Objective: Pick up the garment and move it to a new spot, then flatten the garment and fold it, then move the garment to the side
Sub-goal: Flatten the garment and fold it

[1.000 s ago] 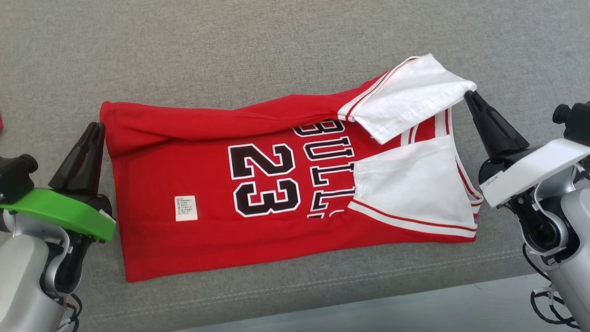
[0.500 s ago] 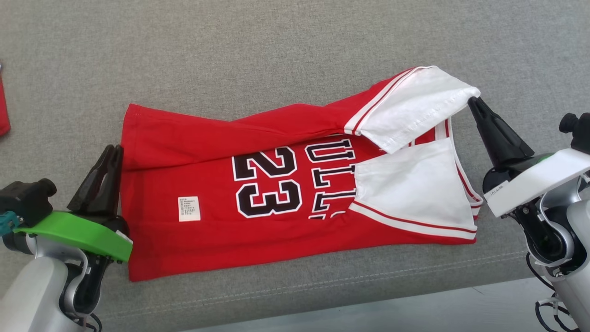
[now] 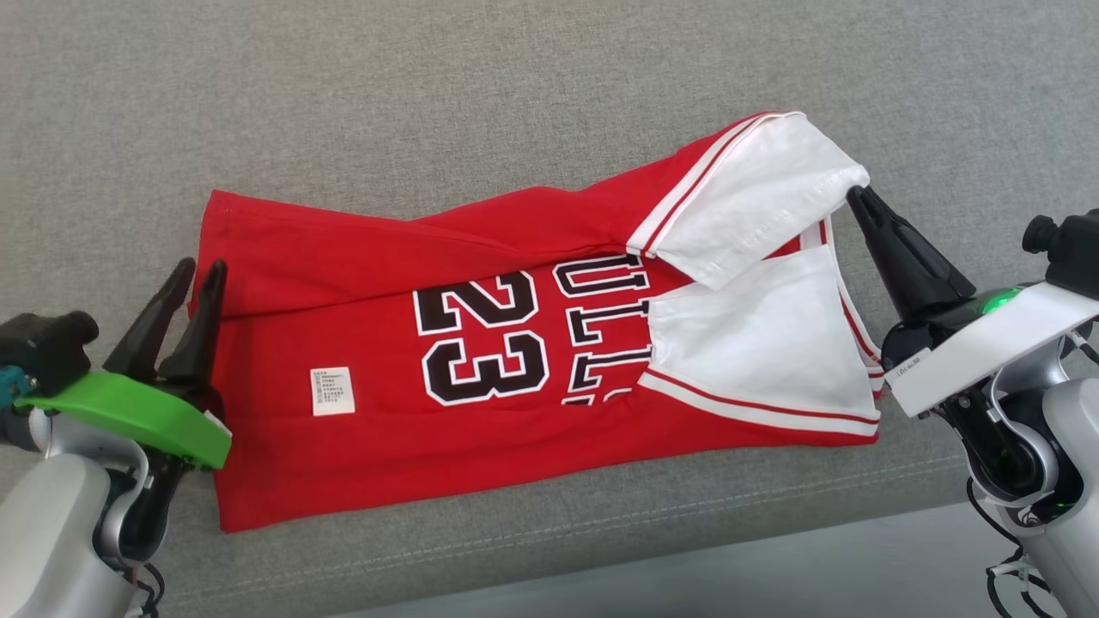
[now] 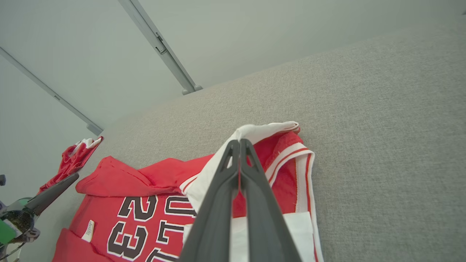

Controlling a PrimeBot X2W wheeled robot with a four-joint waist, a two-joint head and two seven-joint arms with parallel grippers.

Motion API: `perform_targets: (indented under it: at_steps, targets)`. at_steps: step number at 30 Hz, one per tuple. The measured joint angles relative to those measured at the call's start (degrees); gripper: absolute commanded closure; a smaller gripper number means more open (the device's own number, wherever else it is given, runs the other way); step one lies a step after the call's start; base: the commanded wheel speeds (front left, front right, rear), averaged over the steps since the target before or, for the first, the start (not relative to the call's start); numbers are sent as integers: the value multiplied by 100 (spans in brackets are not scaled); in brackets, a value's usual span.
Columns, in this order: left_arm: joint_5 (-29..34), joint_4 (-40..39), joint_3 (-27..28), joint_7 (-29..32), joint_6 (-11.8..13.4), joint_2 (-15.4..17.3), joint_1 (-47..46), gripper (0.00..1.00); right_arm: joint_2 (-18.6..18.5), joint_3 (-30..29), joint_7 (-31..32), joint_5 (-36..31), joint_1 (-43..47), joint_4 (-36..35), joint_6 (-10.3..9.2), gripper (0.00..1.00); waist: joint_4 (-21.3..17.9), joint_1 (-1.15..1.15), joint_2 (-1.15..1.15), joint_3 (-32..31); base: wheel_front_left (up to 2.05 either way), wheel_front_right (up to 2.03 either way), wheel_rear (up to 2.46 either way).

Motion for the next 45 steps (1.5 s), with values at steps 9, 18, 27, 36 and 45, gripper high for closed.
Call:
perform_targets:
  at_steps: [9,18,27,36,45]
  targets:
    - [-8,285,-101,221,0,155,-524,45,76,65,25,-1,-8,-93,-40,100,-190,0,0,215,0,0,0]
    - [-56,498,-335,336,0,180,-926,46,94,66,25,-7,-9,-98,-86,100,-299,0,0,343,0,0,0]
    - [-74,716,-392,378,0,264,-1139,40,104,67,24,-13,-9,-96,-92,100,-281,0,0,389,0,0,0]
    - [-146,827,-555,379,0,287,-1224,53,118,70,16,-31,-9,-89,-92,100,-243,0,0,409,0,0,0]
    - [-223,833,-746,372,0,286,-1349,100,116,70,-2,-54,-9,-70,-98,100,-212,0,0,418,0,0,0]
